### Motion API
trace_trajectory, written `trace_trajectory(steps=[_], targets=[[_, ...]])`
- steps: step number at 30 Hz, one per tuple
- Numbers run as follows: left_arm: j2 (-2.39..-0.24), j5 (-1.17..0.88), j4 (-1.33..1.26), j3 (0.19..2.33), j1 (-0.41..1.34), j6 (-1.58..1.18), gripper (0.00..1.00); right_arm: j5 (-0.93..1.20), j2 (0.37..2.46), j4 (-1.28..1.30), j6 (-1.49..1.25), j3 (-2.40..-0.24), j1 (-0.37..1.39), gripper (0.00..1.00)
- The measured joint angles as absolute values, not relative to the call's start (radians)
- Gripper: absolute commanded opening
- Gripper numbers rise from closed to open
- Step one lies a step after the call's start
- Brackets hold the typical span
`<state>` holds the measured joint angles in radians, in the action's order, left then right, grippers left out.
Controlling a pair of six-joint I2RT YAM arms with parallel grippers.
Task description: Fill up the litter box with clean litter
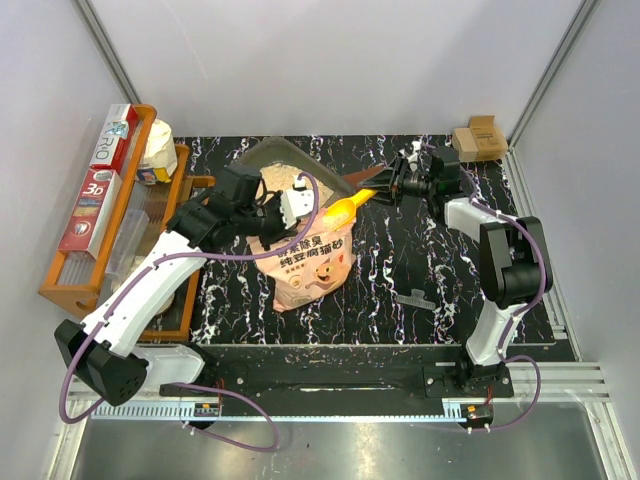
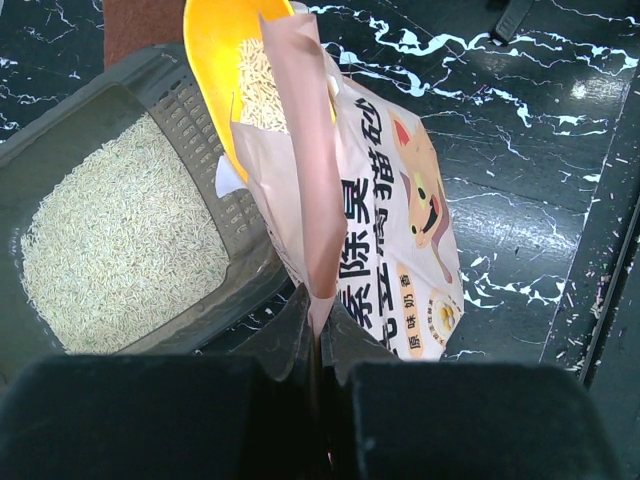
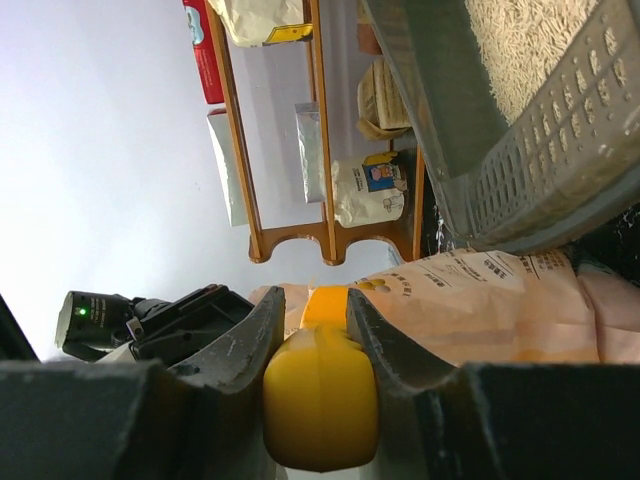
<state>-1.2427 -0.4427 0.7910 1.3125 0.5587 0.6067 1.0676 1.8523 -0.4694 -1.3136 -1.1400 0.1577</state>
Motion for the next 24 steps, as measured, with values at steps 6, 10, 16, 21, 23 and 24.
trace_trajectory(steps=[6,10,16,21,23,24], targets=[[-1.238,-0.432,0.792,1.314,0.562,0.606,0.0,1.068,1.837,-0.42,-1.287,-1.176,0.151,0.0],[-1.235,-0.425,0.794,1.314,0.565,0.606,0.0,1.068,1.838,-0.453,-1.341,-1.157,0.135,0.0],[-1.216,-0.409,0.826,1.314,0.567,0.606,0.0,1.075,1.887,-0.556,-1.415,-1.155,0.108,0.0],[-1.204,-0.392,0.854,1.314,0.567,0.611,0.0,1.076,1.98,-0.608,-1.474,-1.155,0.101,0.0],[-1.2,-0.388,0.864,1.314,0.567,0.615,0.0,1.076,2.003,-0.616,-1.498,-1.155,0.099,0.0],[-1.199,-0.387,0.868,1.314,0.567,0.618,0.0,1.076,2.011,-0.621,-1.502,-1.155,0.099,0.0]])
